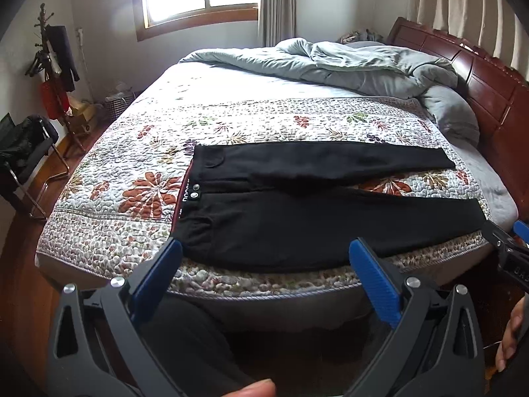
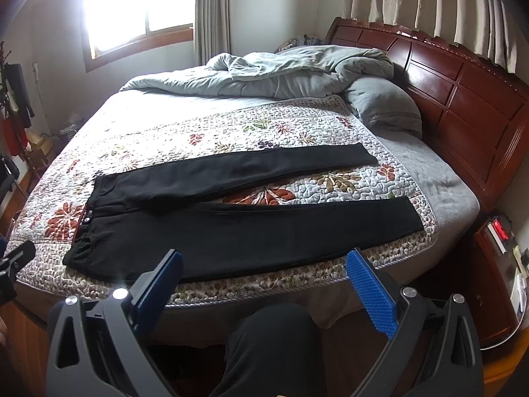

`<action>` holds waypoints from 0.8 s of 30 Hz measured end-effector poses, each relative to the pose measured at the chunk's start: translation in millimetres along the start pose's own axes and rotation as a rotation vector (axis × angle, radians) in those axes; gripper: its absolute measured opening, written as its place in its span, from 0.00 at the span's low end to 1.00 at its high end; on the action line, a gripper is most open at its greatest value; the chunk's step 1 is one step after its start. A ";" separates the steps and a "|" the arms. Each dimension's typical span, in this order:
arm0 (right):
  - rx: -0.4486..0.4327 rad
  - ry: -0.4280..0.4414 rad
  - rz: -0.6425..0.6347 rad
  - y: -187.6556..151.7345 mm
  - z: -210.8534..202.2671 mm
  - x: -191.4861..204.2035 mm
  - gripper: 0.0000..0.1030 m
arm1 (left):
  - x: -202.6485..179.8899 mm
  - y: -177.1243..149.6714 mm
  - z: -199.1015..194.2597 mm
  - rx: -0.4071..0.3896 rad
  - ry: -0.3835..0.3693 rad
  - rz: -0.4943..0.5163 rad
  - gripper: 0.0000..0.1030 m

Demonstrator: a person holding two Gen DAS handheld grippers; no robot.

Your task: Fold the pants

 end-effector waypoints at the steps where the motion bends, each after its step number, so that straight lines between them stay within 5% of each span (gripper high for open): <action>1: 0.003 0.001 -0.001 0.5 2.1 0.7 0.97 | 0.4 1.0 1.4 0.001 0.002 0.000 0.98; 11: 0.034 0.006 -0.012 6.3 30.2 2.2 0.97 | 6.1 12.4 32.3 0.041 0.012 0.002 0.98; 14: -0.010 0.088 -0.036 11.5 44.7 2.3 0.97 | 6.2 12.9 52.0 0.080 -0.139 0.045 0.98; 16: -0.061 0.256 -0.069 17.1 63.9 2.5 0.97 | 12.0 15.3 78.4 0.180 -0.295 0.065 0.98; 21: -0.005 0.223 -0.205 40.1 119.4 -14.7 0.96 | 55.4 59.6 159.6 0.239 -0.239 0.184 0.98; 24: 0.053 0.272 -0.227 59.6 168.1 -41.3 0.96 | 100.6 105.9 233.6 0.357 -0.205 0.125 0.98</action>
Point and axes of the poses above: each gripper's, at about its wrist camera, not at the fingertips, and z roughly the way its jaws point, x to its left, y to its top, the point moved 3 cm from there along z, roughly the way its jaws point, and after that the axes turned 15 degrees about -z, right-handed, at the moved point
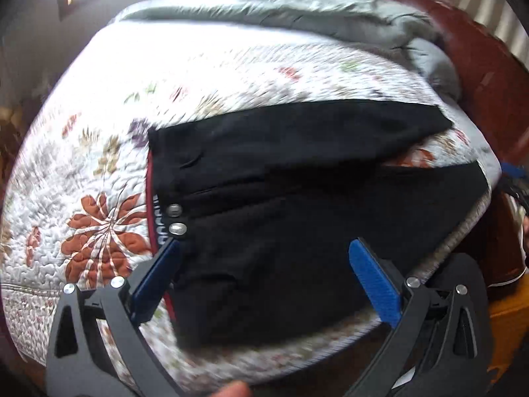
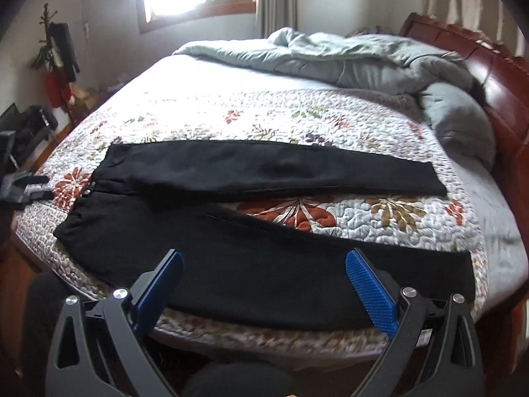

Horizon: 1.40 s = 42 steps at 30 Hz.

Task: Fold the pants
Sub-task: 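Lower both grippers onto the pants waistband and close them on it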

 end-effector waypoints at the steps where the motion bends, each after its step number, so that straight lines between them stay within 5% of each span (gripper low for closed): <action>1: 0.008 0.001 0.004 2.0 8.8 -11.3 0.96 | 19.5 18.4 13.4 0.034 -0.004 -0.053 0.97; 6: 0.064 0.012 -0.006 20.6 64.2 -79.3 0.96 | 100.3 109.3 66.8 0.041 -0.016 -0.196 0.97; 9: 0.102 0.128 0.072 34.7 97.2 -130.3 0.96 | 113.7 146.8 89.2 0.040 -0.094 -0.247 0.97; 16: 0.144 0.263 0.241 57.0 148.9 -230.7 0.95 | 104.5 156.7 160.4 0.206 -0.069 -0.135 0.97; 19: 0.171 0.289 0.313 59.1 168.8 -259.0 0.95 | 103.6 156.7 171.7 0.200 -0.064 -0.113 0.97; 22: 0.186 0.376 0.171 87.1 185.0 -229.5 0.96 | 95.1 158.2 172.1 0.205 -0.135 -0.105 0.96; 26: 0.267 0.462 -0.208 143.6 217.4 -139.2 0.95 | 91.2 160.6 181.0 0.230 -0.111 -0.060 0.93; 28: 0.328 0.480 -0.400 167.7 241.2 -94.2 0.95 | 92.3 167.1 184.1 0.225 -0.109 -0.078 0.76; 29: 0.355 0.496 -0.447 174.2 251.7 -80.3 0.91 | 95.4 170.4 183.3 0.208 -0.082 -0.078 0.49; 30: 0.394 0.516 -0.501 180.0 264.4 -64.3 0.85 | 100.9 173.7 183.4 0.197 -0.062 -0.091 0.43; 32: 0.465 0.551 -0.610 188.6 288.9 -33.2 0.70 | 106.5 174.8 184.1 0.213 -0.101 -0.107 0.42; 36: 0.514 0.585 -0.703 206.9 319.3 2.5 0.72 | 108.0 174.7 184.6 0.233 -0.167 -0.125 0.58; 42: 0.602 0.611 -0.697 210.5 352.3 3.8 0.72 | 101.6 177.2 192.5 0.249 -0.195 -0.086 0.64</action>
Point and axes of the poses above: each gripper's, at about its wrist camera, not at the fingertips, and z roughly the way its jaws point, x to its left, y to its top, the point moved 3 cm from there along z, roughly the way its jaws point, and after that the axes turned 15 degrees about -z, right-handed, at the moved point
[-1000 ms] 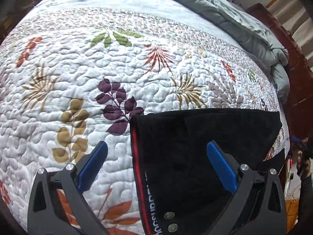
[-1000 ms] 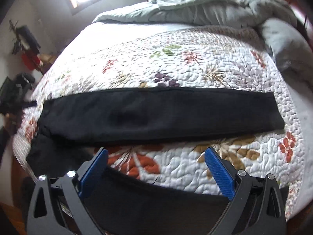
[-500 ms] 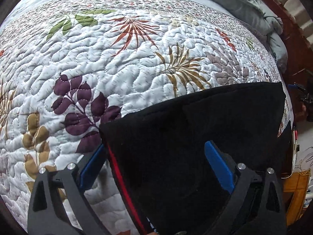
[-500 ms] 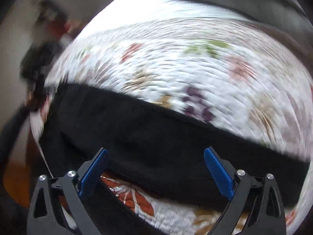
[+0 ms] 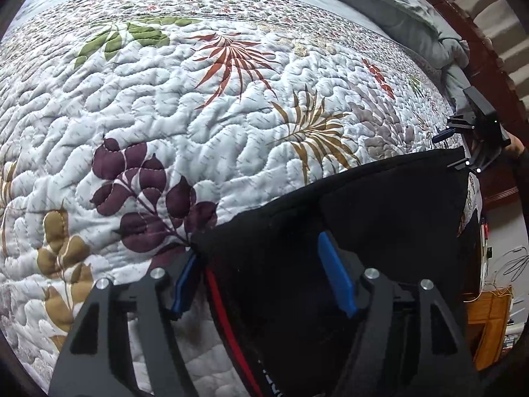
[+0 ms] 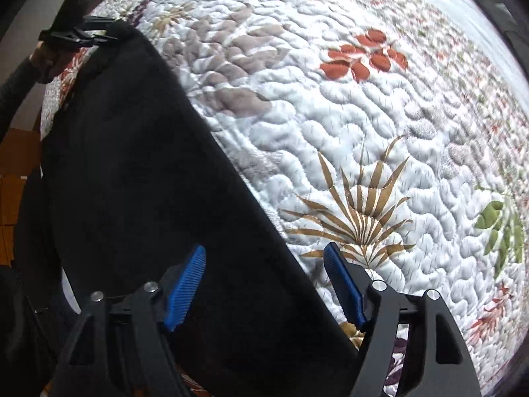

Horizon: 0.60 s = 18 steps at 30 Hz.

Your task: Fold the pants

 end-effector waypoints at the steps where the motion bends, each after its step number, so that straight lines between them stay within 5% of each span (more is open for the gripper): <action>1: 0.025 0.028 -0.003 -3.2 5.6 -0.6 0.73 | 0.2 0.2 -0.5 0.004 -0.003 0.003 0.63; 3: 0.039 0.038 -0.012 -7.3 9.3 -1.6 0.70 | -0.3 2.1 1.6 0.007 0.014 0.010 0.44; 5: 0.030 0.029 0.014 -10.7 4.2 -10.3 0.49 | 3.2 2.7 -1.3 0.006 0.019 0.011 0.32; 7: 0.014 0.044 0.046 -16.0 -7.1 -19.6 0.17 | 0.2 1.6 -5.5 0.001 0.011 0.017 0.23; 8: 0.014 0.045 0.047 -19.1 -11.6 -19.4 0.12 | -5.0 -0.2 -6.6 0.000 0.016 0.035 0.17; 18: -0.047 -0.025 0.032 -41.3 -65.6 15.0 0.07 | -36.8 -19.9 -62.3 -0.103 0.009 0.098 0.12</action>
Point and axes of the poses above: each gripper's, at about its wrist camera, not at the fingertips, and z roughly the way its jaws point, x to its left, y to its top, the point moved 3 cm from there along z, roughly the way its jaws point, and after that the axes turned 15 degrees about -z, right-handed, at the moved point
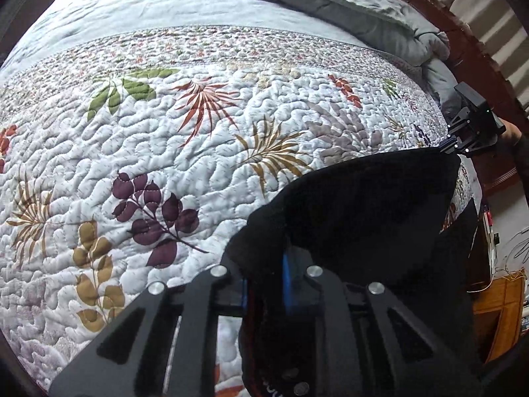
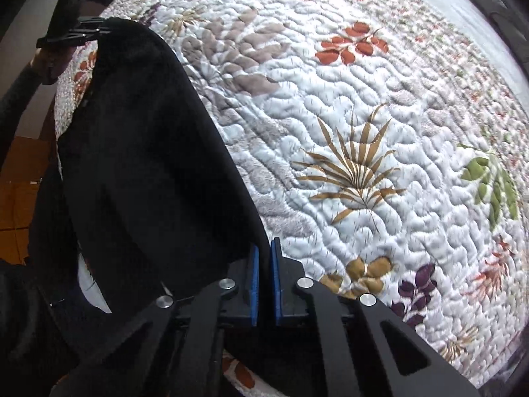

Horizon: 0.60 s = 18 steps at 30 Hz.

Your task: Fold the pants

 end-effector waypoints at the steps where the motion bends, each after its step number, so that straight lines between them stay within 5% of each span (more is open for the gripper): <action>1: -0.013 -0.017 -0.002 -4.5 -10.4 5.9 0.07 | -4.5 -2.8 -8.8 -0.015 -0.004 0.008 0.12; 9: -0.098 -0.145 -0.038 -42.1 -62.7 101.9 0.07 | -44.3 -52.0 -82.6 -0.127 -0.054 0.074 0.12; 18: -0.132 -0.327 -0.063 -78.5 -52.9 217.5 0.07 | -53.1 -148.3 -120.8 -0.184 -0.087 0.108 0.13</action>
Point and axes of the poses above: each gripper's, at about its wrist camera, not at the fingertips, and z roughly the way its jaws point, x to its left, y to its top, the point moved 3 cm from there along z, roughly the way its jaws point, and after that the axes turned 15 degrees about -z, right-handed, at the moved point
